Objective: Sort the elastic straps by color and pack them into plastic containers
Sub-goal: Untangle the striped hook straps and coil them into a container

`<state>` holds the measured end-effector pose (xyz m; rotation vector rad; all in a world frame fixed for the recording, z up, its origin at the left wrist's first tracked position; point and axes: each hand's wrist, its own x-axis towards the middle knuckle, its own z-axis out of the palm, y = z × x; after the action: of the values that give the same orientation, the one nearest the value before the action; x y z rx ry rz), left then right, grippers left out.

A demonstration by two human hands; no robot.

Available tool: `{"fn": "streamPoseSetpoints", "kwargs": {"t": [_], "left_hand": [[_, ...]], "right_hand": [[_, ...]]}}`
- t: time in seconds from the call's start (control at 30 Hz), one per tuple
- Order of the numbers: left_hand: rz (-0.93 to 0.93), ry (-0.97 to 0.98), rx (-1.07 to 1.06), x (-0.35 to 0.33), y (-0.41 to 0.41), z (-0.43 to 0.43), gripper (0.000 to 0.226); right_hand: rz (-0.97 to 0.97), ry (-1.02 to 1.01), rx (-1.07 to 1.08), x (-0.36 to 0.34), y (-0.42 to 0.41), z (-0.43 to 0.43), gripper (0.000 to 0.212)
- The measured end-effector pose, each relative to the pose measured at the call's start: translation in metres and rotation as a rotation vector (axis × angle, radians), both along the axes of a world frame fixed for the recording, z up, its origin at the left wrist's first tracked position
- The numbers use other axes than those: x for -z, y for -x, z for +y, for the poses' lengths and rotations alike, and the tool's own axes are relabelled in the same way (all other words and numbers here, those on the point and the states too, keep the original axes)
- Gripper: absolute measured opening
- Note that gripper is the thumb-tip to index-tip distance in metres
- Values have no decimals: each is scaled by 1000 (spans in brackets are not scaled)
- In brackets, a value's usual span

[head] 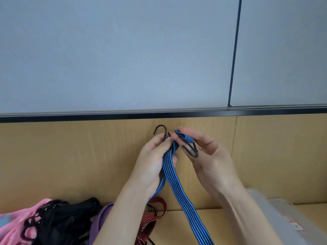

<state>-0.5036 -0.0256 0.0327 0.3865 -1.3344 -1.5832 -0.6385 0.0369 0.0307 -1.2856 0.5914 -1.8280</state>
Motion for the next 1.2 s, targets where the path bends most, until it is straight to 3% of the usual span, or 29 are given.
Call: {"fn": "streamPoseSetpoints", "kwargs": {"t": [0.1, 0.3, 0.5, 0.87, 1.2], "left_hand": [[-210, 178, -80, -3, -7, 8, 22], [-311, 273, -52, -39, -32, 28, 17], [-371, 395, -139, -90, -39, 49, 10], [-229, 350, -123, -183, -21, 60, 9], [-204, 393, -260, -192, -21, 62, 17]], "right_hand": [[48, -67, 191, -12, -1, 6, 15], [333, -127, 374, -49, 13, 33, 17], [461, -104, 407, -87, 10, 47, 17], [468, -78, 466, -155, -2, 59, 22], [490, -96, 405, -176, -10, 59, 23]]}}
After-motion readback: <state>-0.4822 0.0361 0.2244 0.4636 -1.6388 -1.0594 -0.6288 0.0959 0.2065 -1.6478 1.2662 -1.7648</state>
